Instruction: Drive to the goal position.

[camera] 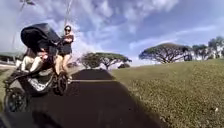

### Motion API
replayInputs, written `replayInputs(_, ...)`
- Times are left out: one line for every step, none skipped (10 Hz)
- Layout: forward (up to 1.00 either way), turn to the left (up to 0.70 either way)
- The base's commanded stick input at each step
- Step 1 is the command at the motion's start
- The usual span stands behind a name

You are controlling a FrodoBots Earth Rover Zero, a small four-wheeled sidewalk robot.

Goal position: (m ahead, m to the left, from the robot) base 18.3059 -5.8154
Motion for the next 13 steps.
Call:
replayInputs(0.7, 0.0)
replayInputs(0.7, 0.0)
replayInputs(0.7, 0.0)
replayInputs(0.7, 0.34)
replayInputs(0.7, 0.35)
replayInputs(0.7, 0.35)
replayInputs(0.7, 0.35)
replayInputs(0.7, 0.0)
replayInputs(0.7, 0.0)
replayInputs(0.7, 0.0)
replayInputs(0.7, 0.0)
replayInputs(0.7, 0.0)
replayInputs(0.7, 0.0)
